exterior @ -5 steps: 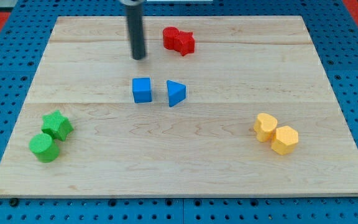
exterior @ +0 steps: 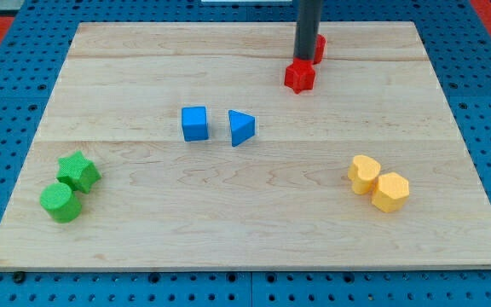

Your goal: Move the red star parallel above to the yellow heart

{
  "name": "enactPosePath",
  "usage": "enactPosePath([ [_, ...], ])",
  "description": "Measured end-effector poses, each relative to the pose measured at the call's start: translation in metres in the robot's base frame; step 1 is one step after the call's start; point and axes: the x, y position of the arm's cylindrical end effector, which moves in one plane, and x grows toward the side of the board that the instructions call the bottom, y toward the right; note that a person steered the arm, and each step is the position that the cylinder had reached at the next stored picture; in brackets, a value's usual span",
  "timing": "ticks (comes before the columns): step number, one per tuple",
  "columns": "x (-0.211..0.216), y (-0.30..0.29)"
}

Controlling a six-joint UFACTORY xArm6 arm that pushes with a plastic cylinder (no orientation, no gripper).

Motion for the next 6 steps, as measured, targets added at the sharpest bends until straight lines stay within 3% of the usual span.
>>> enactPosePath([
  [1,-0.018,-0.045],
  [2,0.012,-0.086],
  [3,0.018,-0.010],
  [4,0.024,0.027],
  [5,0.067,0.031],
  [6,0.057,0.067],
])
